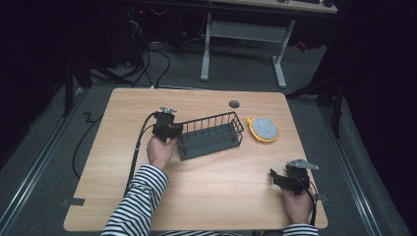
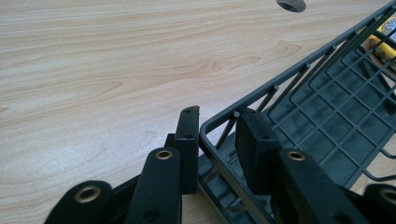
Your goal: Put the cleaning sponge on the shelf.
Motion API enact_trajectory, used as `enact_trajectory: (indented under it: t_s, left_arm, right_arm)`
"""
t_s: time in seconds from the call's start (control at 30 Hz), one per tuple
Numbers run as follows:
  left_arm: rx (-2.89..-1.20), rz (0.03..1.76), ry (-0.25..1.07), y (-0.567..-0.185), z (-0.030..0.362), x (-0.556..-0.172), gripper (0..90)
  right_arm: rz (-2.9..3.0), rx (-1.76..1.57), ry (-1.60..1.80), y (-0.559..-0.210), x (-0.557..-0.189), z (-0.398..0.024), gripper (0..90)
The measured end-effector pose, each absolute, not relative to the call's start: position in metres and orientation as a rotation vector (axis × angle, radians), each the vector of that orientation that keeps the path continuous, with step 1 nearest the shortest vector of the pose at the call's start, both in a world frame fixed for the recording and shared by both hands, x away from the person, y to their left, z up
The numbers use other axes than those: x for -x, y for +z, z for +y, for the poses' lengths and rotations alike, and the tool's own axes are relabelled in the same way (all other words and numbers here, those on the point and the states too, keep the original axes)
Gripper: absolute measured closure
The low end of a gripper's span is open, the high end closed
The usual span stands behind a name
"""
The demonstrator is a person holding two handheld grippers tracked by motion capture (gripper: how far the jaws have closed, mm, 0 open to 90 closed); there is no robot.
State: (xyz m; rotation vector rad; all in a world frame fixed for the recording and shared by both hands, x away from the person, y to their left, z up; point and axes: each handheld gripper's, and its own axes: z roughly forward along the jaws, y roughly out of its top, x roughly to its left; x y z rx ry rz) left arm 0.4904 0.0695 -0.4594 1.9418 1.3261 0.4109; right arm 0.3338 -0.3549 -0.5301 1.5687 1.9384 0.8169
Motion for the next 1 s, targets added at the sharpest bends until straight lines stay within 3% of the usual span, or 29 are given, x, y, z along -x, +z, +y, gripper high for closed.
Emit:
enact_trajectory:
  t_s: [0.1, 0.33, 0.53, 1.0]
  left_arm:
    - [-1.936, 1.326, 0.403, -0.459, 0.070, -0.490, 69.9]
    - [-1.924, 1.328, 0.364, -0.455, 0.076, -0.490, 41.9]
    - [-1.892, 1.274, 0.369, -0.441, 0.088, -0.476, 30.7]
    - [-1.863, 1.210, 0.405, -0.440, 0.138, -0.425, 29.9]
  right_arm:
    - [1.939, -1.568, 0.818, -0.530, -0.334, -0.355, 31.5]
    - [1.939, -1.569, 0.818, -0.530, -0.334, -0.355, 31.4]
    - [1.938, -1.568, 0.817, -0.530, -0.334, -0.355, 31.5]
    - [1.939, -1.567, 0.817, -0.530, -0.334, -0.355, 31.5]
